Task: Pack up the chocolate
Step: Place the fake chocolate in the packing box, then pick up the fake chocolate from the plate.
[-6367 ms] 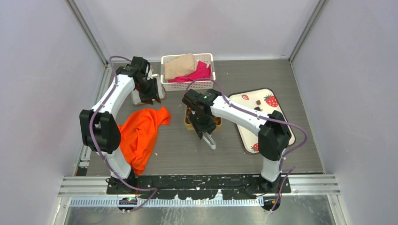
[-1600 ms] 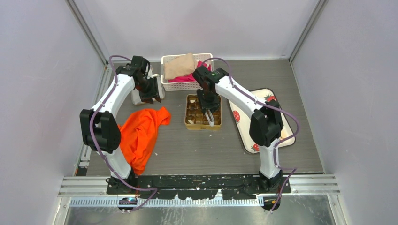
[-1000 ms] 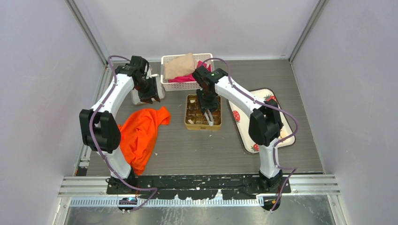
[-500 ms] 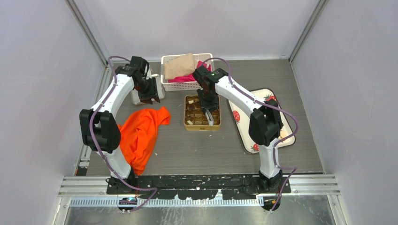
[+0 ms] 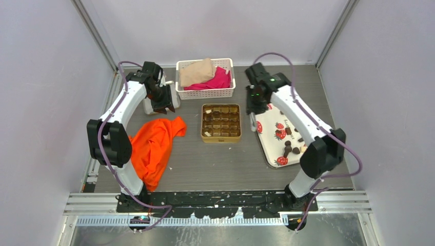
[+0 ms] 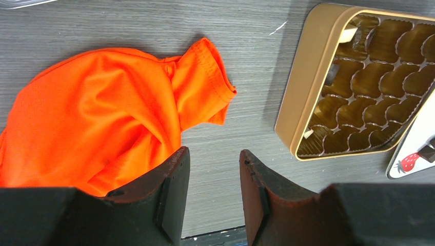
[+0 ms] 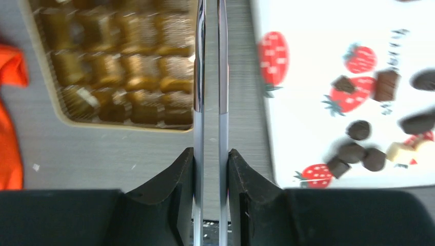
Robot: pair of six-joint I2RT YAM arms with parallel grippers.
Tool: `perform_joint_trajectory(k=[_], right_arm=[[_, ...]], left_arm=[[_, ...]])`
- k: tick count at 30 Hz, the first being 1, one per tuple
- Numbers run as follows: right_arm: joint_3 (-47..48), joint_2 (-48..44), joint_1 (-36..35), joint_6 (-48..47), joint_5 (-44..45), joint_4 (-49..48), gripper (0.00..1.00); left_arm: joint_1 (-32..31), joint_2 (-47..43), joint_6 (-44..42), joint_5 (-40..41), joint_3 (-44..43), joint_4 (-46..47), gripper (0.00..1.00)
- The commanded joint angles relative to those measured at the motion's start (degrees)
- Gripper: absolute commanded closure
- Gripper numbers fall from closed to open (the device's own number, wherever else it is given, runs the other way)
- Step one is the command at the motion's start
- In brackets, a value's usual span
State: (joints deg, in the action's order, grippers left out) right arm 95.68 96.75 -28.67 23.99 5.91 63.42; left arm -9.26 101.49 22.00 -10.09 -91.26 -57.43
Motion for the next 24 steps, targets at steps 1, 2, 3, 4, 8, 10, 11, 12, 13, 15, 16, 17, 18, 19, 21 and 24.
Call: perform_joint_trajectory(k=[1, 2, 3, 4, 8, 10, 11, 12, 13, 15, 16, 17, 18, 19, 21, 24], right_arm=[[-10.4, -5.9, 9.9, 0.2, 3.0, -1.1, 0.81], [-12.7, -7.1, 12.2, -0.2, 2.6, -1.7, 0.8], [-14.9, -8.0, 14.3, -0.6, 2.0, -2.4, 0.78], [-16.7, -8.6, 15.9, -1.0, 1.4, -3.0, 0.76], [-20.3, -8.3, 19.9, -3.1, 1.1, -3.2, 0.68], [-21.3, -7.6, 21.0, -3.8, 0.9, -3.7, 0.65], [-21.5, -7.1, 21.4, -4.1, 1.0, -3.8, 0.63], [-21.8, -6.7, 21.7, -4.2, 1.1, -4.0, 0.62], [-22.0, -6.2, 22.1, -4.4, 1.2, -4.2, 0.61], [-22.2, -5.3, 22.7, -4.6, 1.0, -4.7, 0.59], [-22.2, -4.9, 23.0, -4.6, 1.0, -4.9, 0.59], [-22.2, -4.3, 23.3, -4.7, 0.9, -5.1, 0.58], [-22.3, -3.9, 23.5, -4.7, 1.1, -5.4, 0.57], [-22.2, -3.6, 23.7, -4.8, 1.1, -5.8, 0.57], [-21.9, -2.6, 24.3, -5.0, 1.4, -6.2, 0.56], [-21.1, -1.1, 24.5, -5.5, 3.1, -6.3, 0.56]], left_arm=[[0.5, -1.4, -0.7, -0.8, -1.1, 0.8, 0.58], [0.5, -1.3, -0.7, -1.0, -1.1, 0.8, 0.58], [0.5, -1.2, -0.7, -1.1, -1.3, 0.8, 0.58], [0.5, -1.0, -0.7, -1.2, -1.5, 0.7, 0.58], [0.5, -0.5, -0.6, -1.3, -2.2, 0.6, 0.58], [0.5, -0.5, -0.6, -1.3, -2.4, 0.6, 0.58], [0.5, -0.5, -0.7, -1.1, -2.5, 0.5, 0.58], [0.5, -0.5, -0.6, -1.1, -2.5, 0.4, 0.58], [0.5, -0.6, -0.6, -0.9, -2.4, 0.4, 0.58], [0.5, -0.7, -0.6, -0.8, -2.3, 0.4, 0.58], [0.5, -0.7, -0.6, -0.7, -2.2, 0.4, 0.58], [0.5, -0.7, -0.6, -0.7, -2.2, 0.4, 0.58], [0.5, -0.7, -0.6, -0.6, -2.2, 0.5, 0.58], [0.5, -0.6, -0.6, -0.6, -2.1, 0.5, 0.58], [0.5, -0.5, -0.6, -0.7, -2.2, 0.6, 0.58], [0.5, -0.1, -0.6, -0.8, -2.6, 0.6, 0.58]])
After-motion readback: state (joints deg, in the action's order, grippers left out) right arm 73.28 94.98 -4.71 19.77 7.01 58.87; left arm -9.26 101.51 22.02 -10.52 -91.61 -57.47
